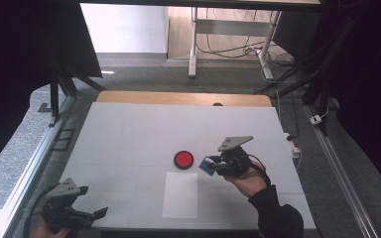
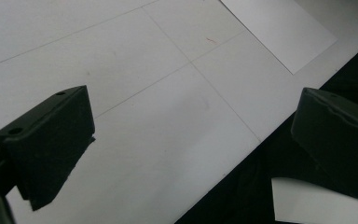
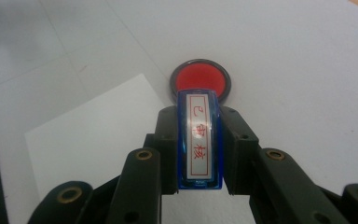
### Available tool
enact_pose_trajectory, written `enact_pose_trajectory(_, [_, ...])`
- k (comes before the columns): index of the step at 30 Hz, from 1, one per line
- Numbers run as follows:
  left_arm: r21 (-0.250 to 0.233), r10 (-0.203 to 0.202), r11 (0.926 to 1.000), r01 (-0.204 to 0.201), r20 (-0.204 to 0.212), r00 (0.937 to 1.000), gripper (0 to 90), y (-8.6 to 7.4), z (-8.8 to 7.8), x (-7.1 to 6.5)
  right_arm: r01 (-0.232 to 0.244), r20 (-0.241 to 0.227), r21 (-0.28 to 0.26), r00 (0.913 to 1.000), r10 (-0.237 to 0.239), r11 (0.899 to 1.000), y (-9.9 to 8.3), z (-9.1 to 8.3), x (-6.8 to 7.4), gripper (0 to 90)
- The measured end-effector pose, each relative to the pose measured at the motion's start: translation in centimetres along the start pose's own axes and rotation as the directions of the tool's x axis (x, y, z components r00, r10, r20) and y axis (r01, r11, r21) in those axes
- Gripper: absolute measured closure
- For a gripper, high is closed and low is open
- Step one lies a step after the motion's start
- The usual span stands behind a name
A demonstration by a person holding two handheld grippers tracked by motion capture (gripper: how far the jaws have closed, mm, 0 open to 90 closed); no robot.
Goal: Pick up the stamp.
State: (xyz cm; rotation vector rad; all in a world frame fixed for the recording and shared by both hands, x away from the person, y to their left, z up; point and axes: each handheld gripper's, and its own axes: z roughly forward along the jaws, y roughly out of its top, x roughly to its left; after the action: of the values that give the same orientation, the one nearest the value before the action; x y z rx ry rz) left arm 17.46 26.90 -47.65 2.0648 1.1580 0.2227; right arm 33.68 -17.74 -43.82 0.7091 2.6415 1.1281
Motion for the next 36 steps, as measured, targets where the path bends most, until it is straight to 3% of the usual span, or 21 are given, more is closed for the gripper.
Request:
enact_pose_trajectory(10, [-0.006, -0.001, 1.0000, 0.001, 0.007, 1.0000, 0.0, 0.0, -0.1, 0.1, 0.045, -0.085, -0.033, 0.9952, -0.048, 0.998, 0.5, 0.1, 1.7, 71.2])
enact_pose_trajectory(15, [-0.008, -0.004, 1.0000, 0.004, 0.017, 0.9998, 0.0, 0.0, -0.1, 0.1, 0.085, -0.108, -0.027, 0.9902, -0.088, 0.996, 0.8, 0.5, 2.8, 71.3])
enact_pose_trajectory(36, [-0.001, 0.010, 1.0000, -0.010, 0.027, 0.9996, 0.0, 0.0, 0.0, 0.1, 0.144, -0.199, -0.050, 0.9683, -0.151, 0.988, 1.9, 1.1, 6.1, 71.2])
